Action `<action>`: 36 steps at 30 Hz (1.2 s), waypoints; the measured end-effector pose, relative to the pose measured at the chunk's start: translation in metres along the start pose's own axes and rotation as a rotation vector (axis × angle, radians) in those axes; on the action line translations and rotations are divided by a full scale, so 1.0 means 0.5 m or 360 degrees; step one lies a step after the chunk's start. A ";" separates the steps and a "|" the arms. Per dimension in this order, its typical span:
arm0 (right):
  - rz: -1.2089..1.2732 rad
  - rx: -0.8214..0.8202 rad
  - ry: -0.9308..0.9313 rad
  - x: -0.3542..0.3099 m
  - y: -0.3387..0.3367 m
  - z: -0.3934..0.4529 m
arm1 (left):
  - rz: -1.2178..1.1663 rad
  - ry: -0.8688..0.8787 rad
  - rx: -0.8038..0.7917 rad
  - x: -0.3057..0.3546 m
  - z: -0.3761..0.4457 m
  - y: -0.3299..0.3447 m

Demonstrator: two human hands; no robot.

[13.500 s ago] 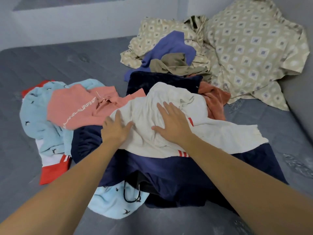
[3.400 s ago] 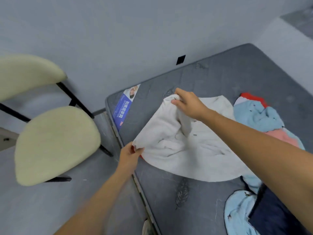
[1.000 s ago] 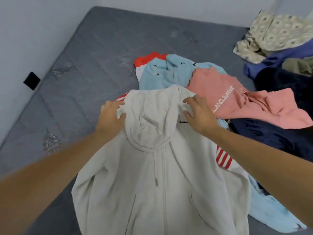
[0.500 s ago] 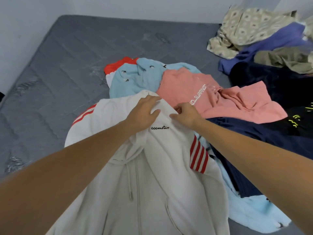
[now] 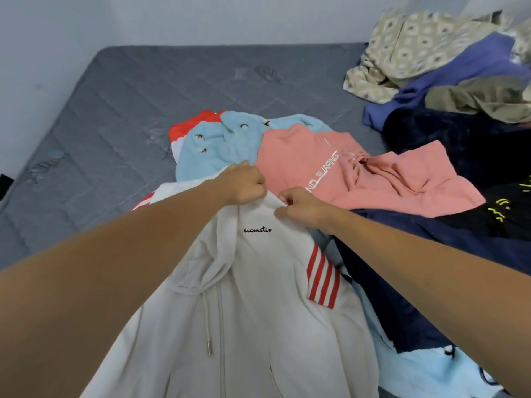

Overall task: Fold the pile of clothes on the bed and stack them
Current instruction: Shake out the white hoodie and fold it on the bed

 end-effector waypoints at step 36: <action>-0.0055 0.0052 0.0030 0.024 -0.159 -0.185 | -0.0789 0.0259 0.0010 0.166 -0.059 0.000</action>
Point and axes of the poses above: each hand's wrist, its own z-axis towards the middle knuckle, its own y-axis out of the palm, x = y × z, the point moved 3 cm from there along z, towards the middle knuckle, and after that the axes turned 6 degrees about -y, right-handed, at the moved point
